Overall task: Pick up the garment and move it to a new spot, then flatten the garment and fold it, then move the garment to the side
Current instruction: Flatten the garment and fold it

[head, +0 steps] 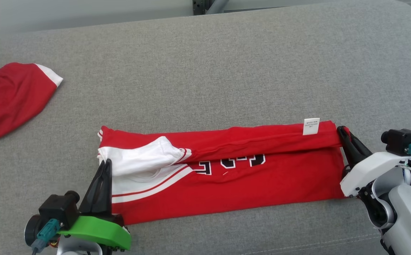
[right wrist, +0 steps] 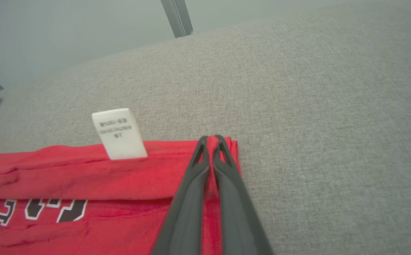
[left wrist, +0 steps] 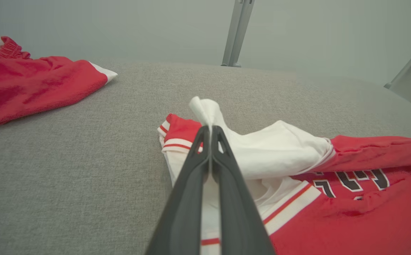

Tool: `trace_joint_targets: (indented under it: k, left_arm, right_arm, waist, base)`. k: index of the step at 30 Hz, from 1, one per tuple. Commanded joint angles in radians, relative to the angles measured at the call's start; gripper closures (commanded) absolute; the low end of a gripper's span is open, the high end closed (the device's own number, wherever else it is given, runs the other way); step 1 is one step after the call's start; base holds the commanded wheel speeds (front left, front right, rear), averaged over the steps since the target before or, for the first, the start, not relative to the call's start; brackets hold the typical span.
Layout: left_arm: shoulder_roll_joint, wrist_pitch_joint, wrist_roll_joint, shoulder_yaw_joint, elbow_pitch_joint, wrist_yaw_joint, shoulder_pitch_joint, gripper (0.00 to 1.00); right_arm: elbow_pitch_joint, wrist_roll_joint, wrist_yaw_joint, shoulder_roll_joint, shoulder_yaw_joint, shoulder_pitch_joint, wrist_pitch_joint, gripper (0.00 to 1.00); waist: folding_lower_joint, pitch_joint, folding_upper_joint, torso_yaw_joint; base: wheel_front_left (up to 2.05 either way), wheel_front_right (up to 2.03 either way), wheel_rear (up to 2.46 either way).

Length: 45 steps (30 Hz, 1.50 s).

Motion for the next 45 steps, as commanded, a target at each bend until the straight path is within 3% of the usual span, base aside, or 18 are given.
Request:
trace_joint_targets:
  k: [1,6,7,8,10,11,12,16,22,32,39,45]
  left_arm:
    - [0.001,0.0,0.005,0.0,0.002,0.008,0.01,1.0]
    - [-0.024,-0.011,-0.015,-0.009,0.038,0.001,0.021,1.0]
    - [-0.026,-0.016,-0.019,-0.007,0.044,0.001,0.023,0.95]
    - [-0.029,-0.018,-0.025,0.0,0.052,-0.001,0.026,0.65]
    - [-0.039,-0.027,-0.042,0.008,0.057,-0.013,0.039,0.0]
    - [-0.043,-0.031,-0.055,0.013,0.058,-0.017,0.048,0.0]
    - [-0.043,-0.035,-0.065,0.02,0.059,-0.021,0.057,0.0]
    - [-0.04,-0.048,-0.082,0.042,0.042,-0.036,0.098,0.0]
    - [-0.035,-0.061,-0.063,0.105,-0.034,-0.012,0.137,0.0]
    - [-0.077,-0.066,0.001,0.123,-0.057,-0.012,0.079,0.0]
    - [-0.117,-0.066,0.026,0.14,-0.041,-0.016,0.051,0.0]
    - [-0.141,-0.066,0.047,0.161,-0.025,-0.028,0.052,0.0]
  right_arm:
    - [-0.005,-0.006,-0.001,0.001,-0.007,0.014,0.002,1.0]
    - [-0.031,-0.033,-0.001,0.028,-0.044,0.065,0.016,1.0]
    - [-0.035,-0.04,-0.001,0.032,-0.049,0.075,0.016,1.0]
    - [-0.04,-0.046,-0.001,0.036,-0.055,0.084,0.015,1.0]
    - [-0.05,-0.058,-0.001,0.051,-0.072,0.106,0.004,0.55]
    - [-0.056,-0.063,-0.001,0.058,-0.084,0.118,-0.007,0.1]
    - [-0.061,-0.065,-0.001,0.065,-0.092,0.131,-0.013,0.0]
    - [-0.078,-0.077,-0.001,0.097,-0.133,0.183,-0.039,0.0]
    - [-0.112,-0.098,-0.001,0.135,-0.199,0.243,-0.058,0.0]
    - [-0.15,-0.154,-0.001,0.168,-0.281,0.279,-0.015,0.0]
    - [-0.104,-0.173,-0.001,0.166,-0.261,0.224,0.035,0.0]
    - [0.009,-0.179,-0.001,0.159,-0.237,0.149,0.06,0.0]
  waist:
    - [0.0,-0.006,0.0069,-0.001]
    - [0.0,-0.017,0.0069,0.001]
    - [0.0,-0.018,0.0069,0.001]
    - [0.0,-0.019,0.0069,0.0]
    - [0.0,-0.022,0.0069,-0.001]
    - [0.0,-0.024,0.0069,-0.002]
    - [0.0,-0.025,0.0069,-0.002]
    - [0.0,-0.033,0.0069,-0.007]
    - [0.0,-0.049,0.0069,-0.012]
    - [0.0,-0.081,0.0069,-0.024]
    - [0.0,-0.093,0.0069,-0.017]
    - [0.0,-0.101,0.0069,0.012]
  base:
    - [0.0,0.0,0.0]
    - [0.0,0.0,0.0]
    - [0.0,0.0,0.0]
    - [0.0,0.0,0.0]
    - [0.0,0.0,0.0]
    - [0.0,0.0,0.0]
    - [0.0,0.0,0.0]
    - [0.0,0.0,0.0]
    - [0.0,0.0,0.0]
    - [0.0,0.0,0.0]
    - [0.0,0.0,0.0]
    - [0.0,0.0,0.0]
